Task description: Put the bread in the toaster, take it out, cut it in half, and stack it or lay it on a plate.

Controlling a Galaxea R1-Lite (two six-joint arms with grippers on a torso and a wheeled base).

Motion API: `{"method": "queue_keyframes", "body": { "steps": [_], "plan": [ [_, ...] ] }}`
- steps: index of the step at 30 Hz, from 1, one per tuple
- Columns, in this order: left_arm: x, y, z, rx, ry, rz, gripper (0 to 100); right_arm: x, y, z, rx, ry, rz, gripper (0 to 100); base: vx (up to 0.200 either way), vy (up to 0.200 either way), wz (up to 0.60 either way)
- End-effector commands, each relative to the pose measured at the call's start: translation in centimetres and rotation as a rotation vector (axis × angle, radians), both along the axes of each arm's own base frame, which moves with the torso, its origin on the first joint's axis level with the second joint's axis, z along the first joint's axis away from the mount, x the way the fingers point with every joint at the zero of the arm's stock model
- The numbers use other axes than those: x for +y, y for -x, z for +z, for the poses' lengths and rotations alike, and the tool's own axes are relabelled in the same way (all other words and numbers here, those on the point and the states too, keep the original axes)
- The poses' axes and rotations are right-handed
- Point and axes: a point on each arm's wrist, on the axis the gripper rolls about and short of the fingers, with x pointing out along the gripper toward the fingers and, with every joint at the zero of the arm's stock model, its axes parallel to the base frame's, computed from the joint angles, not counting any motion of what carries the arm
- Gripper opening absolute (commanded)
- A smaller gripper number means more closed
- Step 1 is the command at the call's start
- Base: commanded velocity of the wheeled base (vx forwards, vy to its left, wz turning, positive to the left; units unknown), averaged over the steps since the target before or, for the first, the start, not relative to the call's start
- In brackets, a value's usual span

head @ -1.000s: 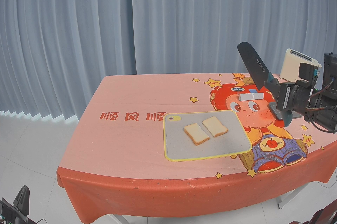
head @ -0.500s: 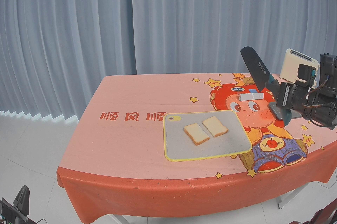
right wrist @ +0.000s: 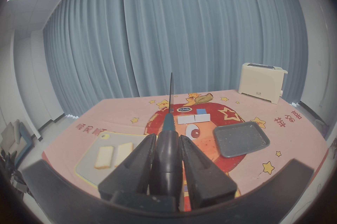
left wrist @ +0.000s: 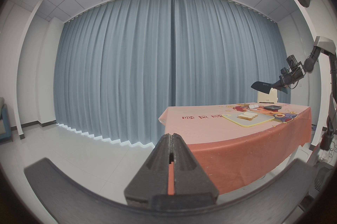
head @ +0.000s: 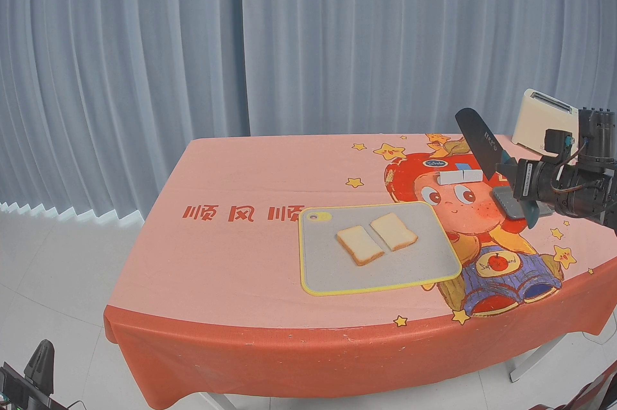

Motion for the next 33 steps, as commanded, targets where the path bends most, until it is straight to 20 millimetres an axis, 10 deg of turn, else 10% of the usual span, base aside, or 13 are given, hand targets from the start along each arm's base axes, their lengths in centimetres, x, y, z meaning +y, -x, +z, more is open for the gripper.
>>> {"method": "queue_keyframes", "body": {
  "steps": [1, 33],
  "plan": [
    [0.0, -0.1, -0.5, 0.015, 0.000, 0.000, 0, -0.7, -1.3, -1.9, 0.064, 0.032, -0.022, 0, 0.000, 0.000, 0.00],
    [0.0, -0.1, -0.5, 0.015, 0.000, 0.000, 0, -2.8, -4.6, -5.7, 0.149, 0.073, -0.082, 0, 0.000, 0.000, 0.00]
  ]
}}
